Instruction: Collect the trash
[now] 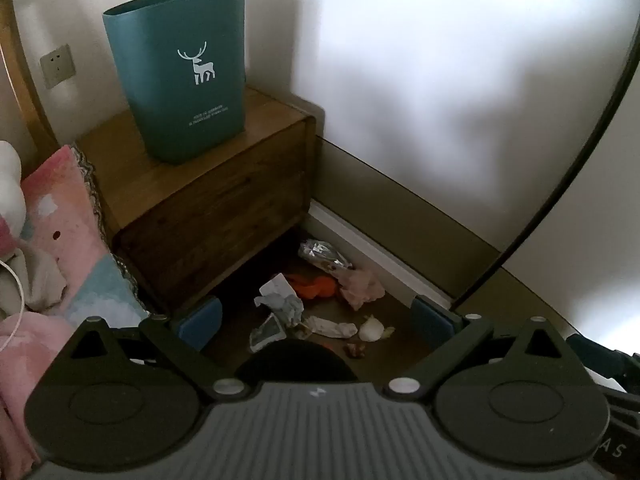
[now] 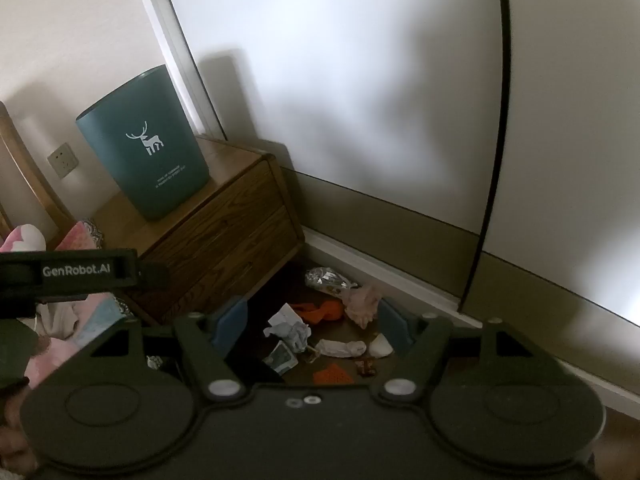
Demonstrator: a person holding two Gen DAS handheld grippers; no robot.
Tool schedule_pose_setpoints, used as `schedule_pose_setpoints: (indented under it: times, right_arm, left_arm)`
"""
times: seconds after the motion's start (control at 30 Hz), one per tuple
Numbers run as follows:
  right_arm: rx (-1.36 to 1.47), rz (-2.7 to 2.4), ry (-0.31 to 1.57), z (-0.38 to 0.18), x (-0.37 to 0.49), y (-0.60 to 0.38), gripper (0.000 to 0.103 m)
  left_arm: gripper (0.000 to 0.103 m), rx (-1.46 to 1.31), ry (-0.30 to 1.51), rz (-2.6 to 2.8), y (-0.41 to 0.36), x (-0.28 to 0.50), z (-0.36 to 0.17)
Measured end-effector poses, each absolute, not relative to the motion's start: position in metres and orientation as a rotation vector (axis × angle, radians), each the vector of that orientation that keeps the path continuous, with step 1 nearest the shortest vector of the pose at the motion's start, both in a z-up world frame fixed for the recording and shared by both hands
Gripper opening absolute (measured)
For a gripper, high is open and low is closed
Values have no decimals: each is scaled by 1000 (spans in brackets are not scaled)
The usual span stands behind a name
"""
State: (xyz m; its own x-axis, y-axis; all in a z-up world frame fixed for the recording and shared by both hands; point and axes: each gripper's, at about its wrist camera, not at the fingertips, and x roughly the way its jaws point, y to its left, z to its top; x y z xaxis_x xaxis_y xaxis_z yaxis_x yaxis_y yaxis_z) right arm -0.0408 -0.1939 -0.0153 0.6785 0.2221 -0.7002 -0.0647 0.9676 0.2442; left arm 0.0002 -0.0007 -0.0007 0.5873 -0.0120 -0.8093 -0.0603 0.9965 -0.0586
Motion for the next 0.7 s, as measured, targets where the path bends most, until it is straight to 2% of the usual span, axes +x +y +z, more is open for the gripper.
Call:
schedule_pose_setpoints:
  times: [0.7]
  right_arm:
    - [204, 162, 809, -13, -42, -194, 72]
  left_arm:
    - [101, -89, 932, 40, 0, 1, 1]
